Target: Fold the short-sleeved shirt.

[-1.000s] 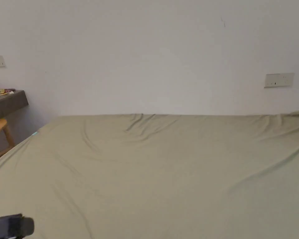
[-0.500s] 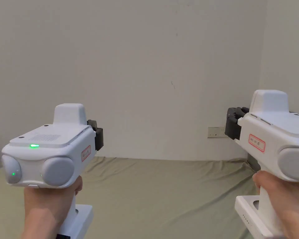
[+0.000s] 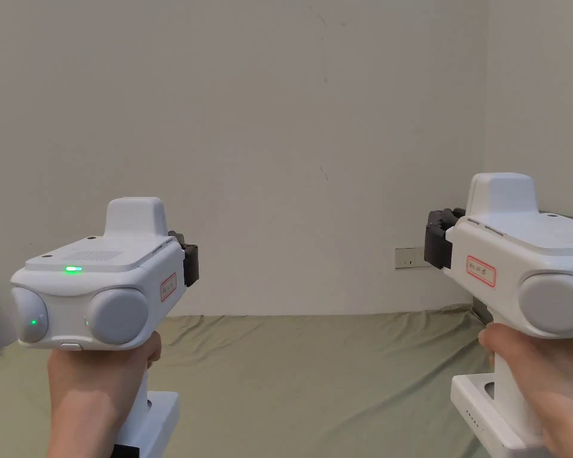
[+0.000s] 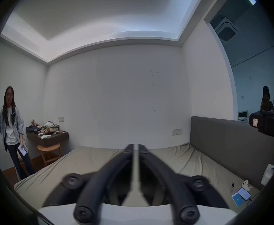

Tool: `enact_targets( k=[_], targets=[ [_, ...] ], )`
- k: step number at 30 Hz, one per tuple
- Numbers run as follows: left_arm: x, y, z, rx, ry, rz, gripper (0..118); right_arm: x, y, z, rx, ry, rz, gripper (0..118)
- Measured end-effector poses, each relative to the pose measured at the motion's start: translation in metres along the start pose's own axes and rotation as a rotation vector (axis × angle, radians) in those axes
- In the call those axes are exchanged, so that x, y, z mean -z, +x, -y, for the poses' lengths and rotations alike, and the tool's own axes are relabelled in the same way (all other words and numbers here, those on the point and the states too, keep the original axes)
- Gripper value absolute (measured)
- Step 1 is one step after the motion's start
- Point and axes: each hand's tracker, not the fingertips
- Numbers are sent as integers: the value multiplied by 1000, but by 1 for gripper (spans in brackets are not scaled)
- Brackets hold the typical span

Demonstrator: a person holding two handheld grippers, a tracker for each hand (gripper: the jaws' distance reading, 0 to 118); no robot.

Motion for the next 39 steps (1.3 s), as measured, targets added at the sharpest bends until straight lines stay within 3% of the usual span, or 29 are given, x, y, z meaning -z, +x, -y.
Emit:
enact_targets(
  k=[1, 2, 3, 5, 8, 39],
  targets=[
    [0, -3, 0, -4, 12, -7, 90, 1, 0, 2, -3, 4, 18, 79],
    [3, -5, -2, -7, 9, -9, 118, 2, 1, 4, -10, 16, 21, 112],
    [7, -6, -3, -33, -30, -16, 114, 4, 1, 6, -15, 15, 18, 118],
    [7, -10, -1, -65, -24, -25, 118, 4, -3, 8, -44, 21, 90, 118],
    [10, -9, -4, -32, -26, -37, 118, 10, -2, 9, -40, 16, 54, 118],
    [0, -19, -2, -16, 24, -112, 118, 12, 0, 14, 3, 13, 111, 118]
  ],
)
